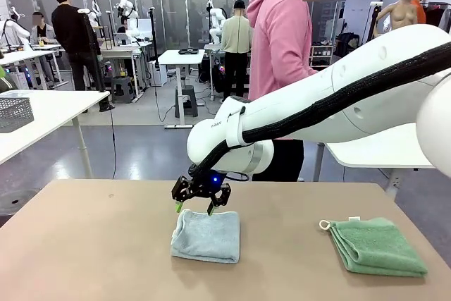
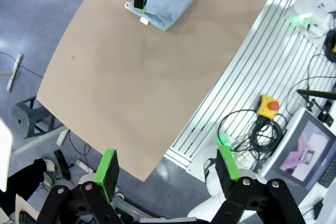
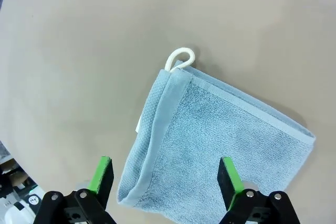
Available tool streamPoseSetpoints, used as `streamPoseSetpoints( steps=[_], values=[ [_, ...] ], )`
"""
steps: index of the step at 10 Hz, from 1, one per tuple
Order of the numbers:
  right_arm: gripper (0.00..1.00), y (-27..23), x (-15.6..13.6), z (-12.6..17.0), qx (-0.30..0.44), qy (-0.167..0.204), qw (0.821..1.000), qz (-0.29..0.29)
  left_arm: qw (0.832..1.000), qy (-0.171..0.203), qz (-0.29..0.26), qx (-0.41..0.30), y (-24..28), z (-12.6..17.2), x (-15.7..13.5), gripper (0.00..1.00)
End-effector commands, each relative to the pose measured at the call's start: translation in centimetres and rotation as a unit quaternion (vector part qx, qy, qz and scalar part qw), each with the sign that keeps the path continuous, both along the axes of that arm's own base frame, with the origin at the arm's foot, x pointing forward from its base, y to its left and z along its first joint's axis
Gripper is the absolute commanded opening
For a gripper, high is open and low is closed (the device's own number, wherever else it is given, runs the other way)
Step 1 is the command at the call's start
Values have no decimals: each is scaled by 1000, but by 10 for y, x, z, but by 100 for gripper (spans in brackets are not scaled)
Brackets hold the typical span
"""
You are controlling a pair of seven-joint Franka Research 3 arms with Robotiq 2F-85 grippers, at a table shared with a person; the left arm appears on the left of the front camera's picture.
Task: Fold the towels and place them in the basket.
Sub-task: Stack the folded Towel with hook on the right side of the table.
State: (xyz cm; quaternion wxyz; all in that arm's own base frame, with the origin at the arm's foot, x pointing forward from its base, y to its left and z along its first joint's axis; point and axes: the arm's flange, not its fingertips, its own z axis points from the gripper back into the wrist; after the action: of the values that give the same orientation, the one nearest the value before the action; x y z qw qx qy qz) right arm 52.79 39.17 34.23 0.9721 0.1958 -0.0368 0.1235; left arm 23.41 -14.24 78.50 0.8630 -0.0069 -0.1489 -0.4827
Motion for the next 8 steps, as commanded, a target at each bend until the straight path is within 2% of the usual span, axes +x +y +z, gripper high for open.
streamPoseSetpoints(
  steps=[1, 2, 3, 5, 8],
  values=[
    [100, 1, 0, 2, -3, 1, 1000, -3, 1000, -3, 5, -1, 1, 2, -2, 93],
    [100, 0, 0, 0, 0, 0, 1000, 0, 1000, -3, 5, -1, 1, 2, -2, 93],
    [100, -23, -21, 18, 27, -10, 1000, 9, 1000, -3, 5, -1, 1, 2, -2, 93],
    [100, -81, -71, 41, 52, -60, 997, -13, 1000, -3, 5, -1, 1, 2, -2, 93],
    [100, -152, -106, 33, 116, -87, 986, -79, 1000, -3, 5, -1, 1, 2, -2, 93]
  ],
)
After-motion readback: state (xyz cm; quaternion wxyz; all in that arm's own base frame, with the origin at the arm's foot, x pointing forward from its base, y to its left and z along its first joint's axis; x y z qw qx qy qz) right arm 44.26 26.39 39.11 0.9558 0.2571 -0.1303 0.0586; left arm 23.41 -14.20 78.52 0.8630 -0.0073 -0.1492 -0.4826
